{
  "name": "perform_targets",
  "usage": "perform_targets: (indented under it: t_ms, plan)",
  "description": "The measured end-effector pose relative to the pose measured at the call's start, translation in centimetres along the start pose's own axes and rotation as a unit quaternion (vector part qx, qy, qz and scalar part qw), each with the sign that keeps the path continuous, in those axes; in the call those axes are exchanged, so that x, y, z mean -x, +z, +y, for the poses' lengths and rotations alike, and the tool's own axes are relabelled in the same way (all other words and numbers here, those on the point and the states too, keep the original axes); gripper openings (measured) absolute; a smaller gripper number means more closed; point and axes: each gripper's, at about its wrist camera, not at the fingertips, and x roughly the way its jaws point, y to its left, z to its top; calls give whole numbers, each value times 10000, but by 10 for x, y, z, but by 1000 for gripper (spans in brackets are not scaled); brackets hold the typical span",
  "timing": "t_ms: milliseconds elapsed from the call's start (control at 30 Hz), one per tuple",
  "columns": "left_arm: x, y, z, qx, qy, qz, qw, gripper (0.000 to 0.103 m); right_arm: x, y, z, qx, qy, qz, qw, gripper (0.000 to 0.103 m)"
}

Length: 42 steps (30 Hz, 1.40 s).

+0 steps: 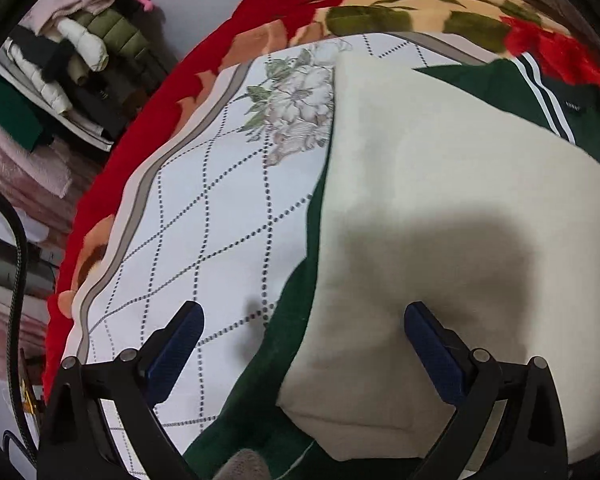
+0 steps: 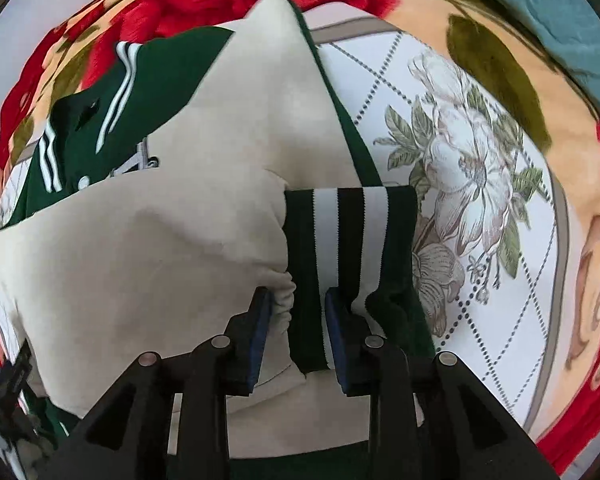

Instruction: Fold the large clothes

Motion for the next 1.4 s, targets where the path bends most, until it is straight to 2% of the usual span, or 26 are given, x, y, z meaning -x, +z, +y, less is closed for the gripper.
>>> perform_targets:
  t_ms: [100,200,267,300,367,433,467,500,567,700,767,800,900,1033,1167,1233,1300,1400]
  plan:
    - [22,-3,8,63,24,-155,9999,103,20,-9,-11,18,186,-55,9998,33]
    - [56,-18,12,29,-39,-373,9993,103,49,-39,-38,20,191,-14,9998,33]
    - [76,-34,11,-113,-28,-417,9991,103,65,-71,-64,-15,183,167,9997,38]
    - [84,-42,11,-162,-61,-401,9990,103,70,-89,-77,-52,185,303,9994,42]
    - [104,-67,2,-313,-105,-310,9990,103,65,-121,-100,-141,262,679,9972,43]
    - [121,-95,-8,-454,-75,-235,9987,103,42,-159,-120,-171,470,1238,9910,43]
    - [125,-104,-15,-525,-25,-204,9984,103,29,-172,-127,-168,532,1485,9873,39]
    - [132,-119,-22,-626,61,-145,9979,103,16,-187,-136,-179,549,1644,9847,18]
    - [143,-149,-36,-788,217,15,9967,103,0,-207,-154,-289,767,1665,9826,14]
    - [180,-204,-66,-993,503,265,9934,103,15,-200,-161,135,1096,1752,9783,15]
    - [201,-227,-86,-1105,673,288,9912,103,33,-192,-171,408,1332,1721,9752,24]
    - [212,-237,-98,-1159,747,293,9900,103,42,-188,-178,566,1288,1610,9769,32]
    - [242,-263,-137,-1210,836,309,9886,103,69,-180,-205,1013,1140,1327,9793,48]
    - [264,-289,-198,-1573,790,250,9841,103,83,-163,-257,1019,950,1247,9824,48]
    - [278,-319,-265,-2217,854,-116,9713,103,81,-151,-310,798,715,1217,9868,49]
    - [276,-336,-296,-2590,984,-272,9605,103,78,-149,-332,610,631,1241,9884,49]
    - [267,-349,-316,-2821,1096,-323,9526,103,70,-143,-349,393,604,1294,9890,49]
    - [239,-361,-335,-3025,1333,-104,9437,103,68,-134,-365,241,588,1283,9897,49]
